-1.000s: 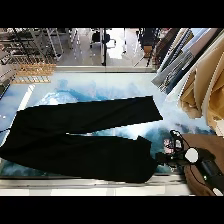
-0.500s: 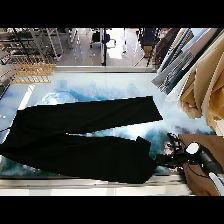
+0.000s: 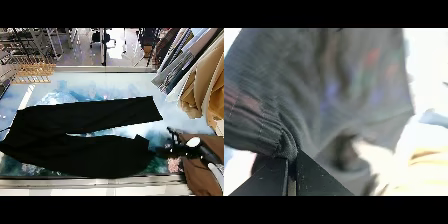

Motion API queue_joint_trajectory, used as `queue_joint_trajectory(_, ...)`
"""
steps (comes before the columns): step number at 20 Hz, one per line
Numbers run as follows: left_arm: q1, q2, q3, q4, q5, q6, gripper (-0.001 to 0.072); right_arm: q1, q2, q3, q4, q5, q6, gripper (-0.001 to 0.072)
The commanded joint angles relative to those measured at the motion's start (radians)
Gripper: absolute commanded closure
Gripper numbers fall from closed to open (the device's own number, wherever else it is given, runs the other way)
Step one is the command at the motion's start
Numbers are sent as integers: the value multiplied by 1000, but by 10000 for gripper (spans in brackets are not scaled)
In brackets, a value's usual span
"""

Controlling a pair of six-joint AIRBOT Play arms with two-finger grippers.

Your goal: Fold the clothes and pants, and hang the long-sleeved shirts on hangers.

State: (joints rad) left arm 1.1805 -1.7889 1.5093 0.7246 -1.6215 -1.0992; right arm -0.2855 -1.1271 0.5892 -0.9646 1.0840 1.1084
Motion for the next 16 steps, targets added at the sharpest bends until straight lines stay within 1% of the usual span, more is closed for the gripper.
queue_joint_trajectory(1, -4, 20, 50, -303, 19, -131, 699, -1, 50, 222, 135, -129, 149, 703)
queue_joint_trajectory(2, -11, 26, 79, -373, 34, -158, 699, -1, 58, 336, 195, -199, 196, 703)
queue_joint_trajectory(3, -19, 35, 109, -410, 41, -161, 699, -1, 63, 451, 233, -244, 198, 703)
queue_joint_trajectory(4, -29, 48, 139, -409, 40, -154, 699, -2, 68, 568, 224, -261, 198, 703)
queue_joint_trajectory(5, -37, 64, 155, -402, 38, -124, 699, -2, 74, 679, 159, -251, 204, 703)
queue_joint_trajectory(6, -40, 79, 155, -396, 37, -82, 699, -2, 86, 751, 64, -209, 231, 703)
queue_joint_trajectory(7, -44, 89, 155, -386, 21, -37, 698, -2, 104, 781, -51, -125, 263, 703)
queue_joint_trajectory(8, -44, 90, 155, -380, 3, 13, 698, -2, 125, 766, -159, -12, 281, 703)
queue_joint_trajectory(9, -43, 87, 155, -357, 1, 42, 698, -2, 143, 721, -229, 87, 285, 703)
queue_joint_trajectory(10, -43, 85, 155, -317, 1, 63, 697, -2, 169, 640, -284, 152, 285, 703)
queue_joint_trajectory(11, -43, 85, 155, -250, 1, 70, 697, -2, 201, 548, -317, 168, 285, 703)
queue_joint_trajectory(13, -42, 85, 154, -95, -2, 72, 697, -2, 278, 344, -344, 154, 290, 704)
queue_joint_trajectory(15, -39, 85, 154, 51, -52, 118, 697, -1, 358, 168, -343, 154, 292, 704)
queue_joint_trajectory(16, -35, 85, 154, 89, -73, 124, 697, -1, 395, 102, -344, 155, 293, 704)
